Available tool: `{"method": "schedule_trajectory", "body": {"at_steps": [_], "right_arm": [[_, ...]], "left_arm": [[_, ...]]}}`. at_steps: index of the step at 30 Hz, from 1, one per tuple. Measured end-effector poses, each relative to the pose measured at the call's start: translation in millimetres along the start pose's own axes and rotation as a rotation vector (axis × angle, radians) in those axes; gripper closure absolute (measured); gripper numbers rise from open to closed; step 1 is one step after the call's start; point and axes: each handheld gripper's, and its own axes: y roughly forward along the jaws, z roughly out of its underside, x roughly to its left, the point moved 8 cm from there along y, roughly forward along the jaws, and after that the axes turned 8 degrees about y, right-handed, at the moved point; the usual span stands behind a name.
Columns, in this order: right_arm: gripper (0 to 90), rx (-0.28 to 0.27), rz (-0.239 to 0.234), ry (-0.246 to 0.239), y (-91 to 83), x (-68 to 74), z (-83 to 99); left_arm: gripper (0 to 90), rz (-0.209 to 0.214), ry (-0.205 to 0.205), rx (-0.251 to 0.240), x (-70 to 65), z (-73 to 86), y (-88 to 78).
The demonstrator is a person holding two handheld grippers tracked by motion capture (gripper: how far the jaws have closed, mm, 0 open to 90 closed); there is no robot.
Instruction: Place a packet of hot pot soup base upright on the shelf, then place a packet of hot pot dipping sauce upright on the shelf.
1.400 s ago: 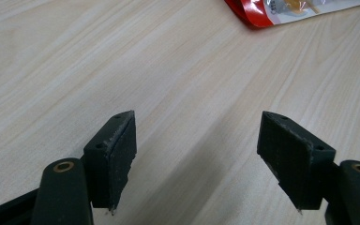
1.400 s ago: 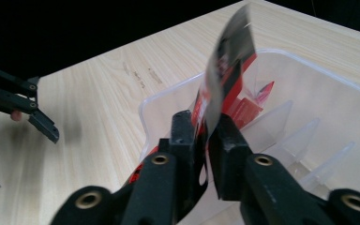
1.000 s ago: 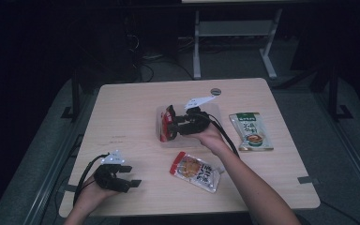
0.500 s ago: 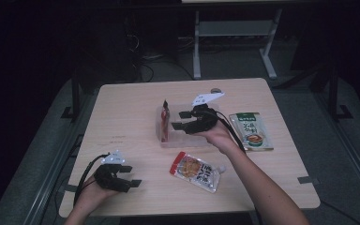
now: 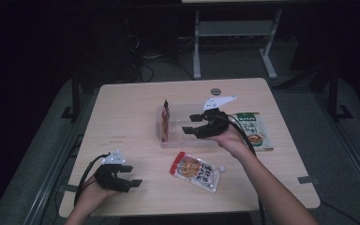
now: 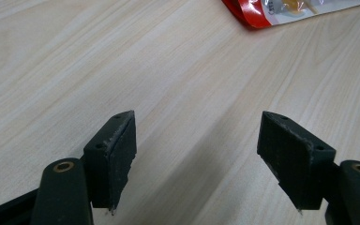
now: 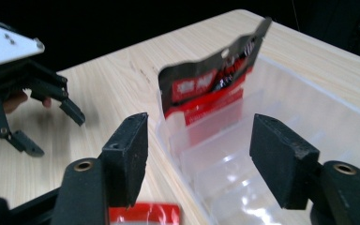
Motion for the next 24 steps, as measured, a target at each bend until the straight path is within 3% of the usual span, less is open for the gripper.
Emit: {"method": "schedule_trajectory", "body": {"at_steps": [8, 24], "right_arm": [[34.7, 0.005, 0.036, 0.001, -23.5, -2.5, 16.2], [34.7, 0.100, 0.081, 0.009, -62.6, 2.2, 79.7]], "left_arm": [[27.6, -0.003, 0.007, -0.005, -0.2, -1.1, 0.0], [30.1, -0.021, 0.015, -0.013, -1.4, -4.4, 0.1]]}}
